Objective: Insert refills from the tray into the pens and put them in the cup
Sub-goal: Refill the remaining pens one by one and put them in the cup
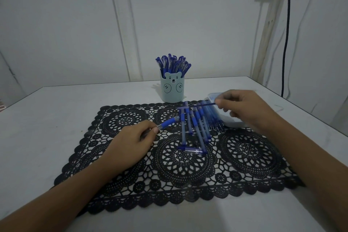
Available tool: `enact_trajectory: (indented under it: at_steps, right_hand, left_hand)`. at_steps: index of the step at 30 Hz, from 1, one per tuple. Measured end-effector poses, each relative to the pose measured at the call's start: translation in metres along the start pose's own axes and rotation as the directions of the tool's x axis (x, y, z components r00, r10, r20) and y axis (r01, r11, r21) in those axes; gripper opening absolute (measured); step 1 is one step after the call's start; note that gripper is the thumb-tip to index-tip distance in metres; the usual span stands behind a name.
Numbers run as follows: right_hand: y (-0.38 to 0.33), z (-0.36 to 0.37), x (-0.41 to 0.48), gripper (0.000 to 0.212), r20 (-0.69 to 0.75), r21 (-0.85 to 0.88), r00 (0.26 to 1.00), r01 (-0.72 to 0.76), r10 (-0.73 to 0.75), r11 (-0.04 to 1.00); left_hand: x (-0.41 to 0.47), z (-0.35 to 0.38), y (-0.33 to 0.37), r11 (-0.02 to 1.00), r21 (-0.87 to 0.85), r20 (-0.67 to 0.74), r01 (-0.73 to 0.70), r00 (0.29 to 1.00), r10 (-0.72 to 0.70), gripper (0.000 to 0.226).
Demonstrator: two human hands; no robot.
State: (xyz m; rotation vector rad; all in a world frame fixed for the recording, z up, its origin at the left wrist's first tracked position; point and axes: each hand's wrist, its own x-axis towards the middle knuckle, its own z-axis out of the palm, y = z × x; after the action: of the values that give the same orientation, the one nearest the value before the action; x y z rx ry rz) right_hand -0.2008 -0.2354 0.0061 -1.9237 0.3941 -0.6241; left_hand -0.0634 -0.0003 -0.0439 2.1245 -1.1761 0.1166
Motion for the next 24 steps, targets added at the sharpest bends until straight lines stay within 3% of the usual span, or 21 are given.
enact_trajectory:
  at_steps: [4,8,16,24]
  right_hand:
    - [0.0,0.01,-0.005,0.009,0.078,0.279,0.993,-0.107,0.088,0.954]
    - [0.0,0.02,-0.008,0.013,0.0,0.456,0.997,-0.069,0.077,0.888]
    - [0.001,0.027,-0.008,0.021,-0.171,0.541,0.981,0.012,0.095,0.841]
    - [0.003,0.027,-0.007,0.021,-0.201,0.536,0.974,0.02,0.104,0.844]
  left_hand:
    - [0.0,-0.001,0.0,1.0,-0.011,0.003,-0.008,1.0,0.008,0.014]
    - [-0.001,-0.001,0.0,1.0,-0.008,0.011,-0.012,1.0,0.012,0.012]
    - [-0.001,-0.001,0.0,1.0,-0.007,0.023,-0.018,1.0,0.018,0.012]
    - [0.0,-0.001,0.002,0.999,-0.016,0.016,-0.036,0.999,0.036,0.012]
